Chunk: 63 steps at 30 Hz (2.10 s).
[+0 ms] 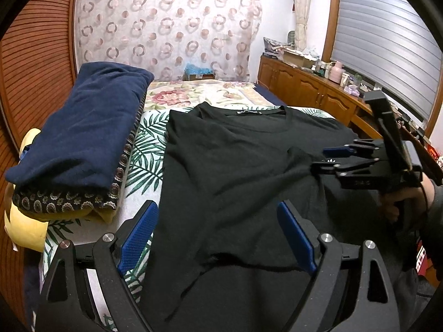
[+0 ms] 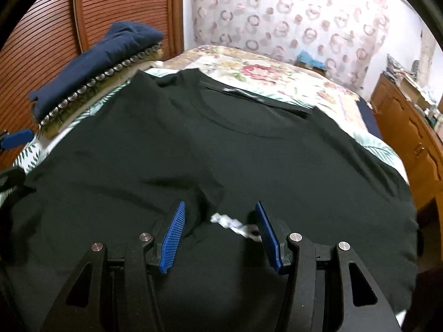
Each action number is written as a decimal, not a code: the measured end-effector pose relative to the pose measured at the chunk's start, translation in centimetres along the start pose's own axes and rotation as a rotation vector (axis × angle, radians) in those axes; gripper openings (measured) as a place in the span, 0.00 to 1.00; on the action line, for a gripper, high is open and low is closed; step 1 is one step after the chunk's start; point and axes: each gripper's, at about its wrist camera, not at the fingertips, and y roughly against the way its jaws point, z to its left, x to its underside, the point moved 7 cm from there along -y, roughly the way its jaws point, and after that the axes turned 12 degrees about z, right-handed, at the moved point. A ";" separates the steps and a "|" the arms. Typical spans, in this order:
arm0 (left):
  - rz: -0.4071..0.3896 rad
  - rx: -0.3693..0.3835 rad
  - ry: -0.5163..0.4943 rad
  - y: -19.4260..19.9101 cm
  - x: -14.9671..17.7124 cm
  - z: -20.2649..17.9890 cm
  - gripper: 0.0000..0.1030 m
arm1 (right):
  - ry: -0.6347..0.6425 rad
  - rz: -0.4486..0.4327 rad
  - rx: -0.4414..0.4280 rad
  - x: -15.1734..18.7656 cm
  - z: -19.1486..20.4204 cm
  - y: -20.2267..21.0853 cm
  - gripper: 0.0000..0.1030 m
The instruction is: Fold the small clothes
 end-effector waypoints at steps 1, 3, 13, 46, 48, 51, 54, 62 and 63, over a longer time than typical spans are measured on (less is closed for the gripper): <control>0.001 0.000 -0.001 -0.1 0.0 -0.1 0.86 | -0.008 0.004 0.008 0.4 -0.6 0.3 0.53; 0.005 0.001 -0.003 -0.2 0.0 -0.2 0.86 | -0.031 0.006 0.009 1.3 -1.5 1.2 0.53; 0.024 0.015 -0.033 -1.0 -0.4 -1.9 0.86 | -0.119 -0.107 -0.012 4.9 -5.6 7.8 0.53; 0.230 -0.005 -0.175 -7.3 -0.4 -5.8 0.96 | -0.364 -0.019 0.012 13.0 -20.0 6.4 0.31; 0.234 -0.004 -0.171 -7.3 -0.4 -5.7 0.98 | -0.354 -0.020 0.025 13.0 -20.0 6.2 0.28; 0.236 -0.004 -0.175 -7.4 -0.3 -5.7 0.99 | -0.333 -0.022 0.069 13.0 -19.9 6.4 0.10; 0.235 -0.003 -0.174 -7.4 -0.3 -5.8 0.99 | -0.296 -0.014 0.096 13.0 -19.7 6.4 0.04; 0.187 0.005 -0.160 -6.4 -0.8 -5.4 0.99 | -0.245 -0.135 0.102 11.3 -17.8 9.7 0.03; 0.177 0.004 -0.154 -6.1 -1.0 -5.3 0.99 | -0.234 -0.156 0.096 10.9 -17.2 10.4 0.03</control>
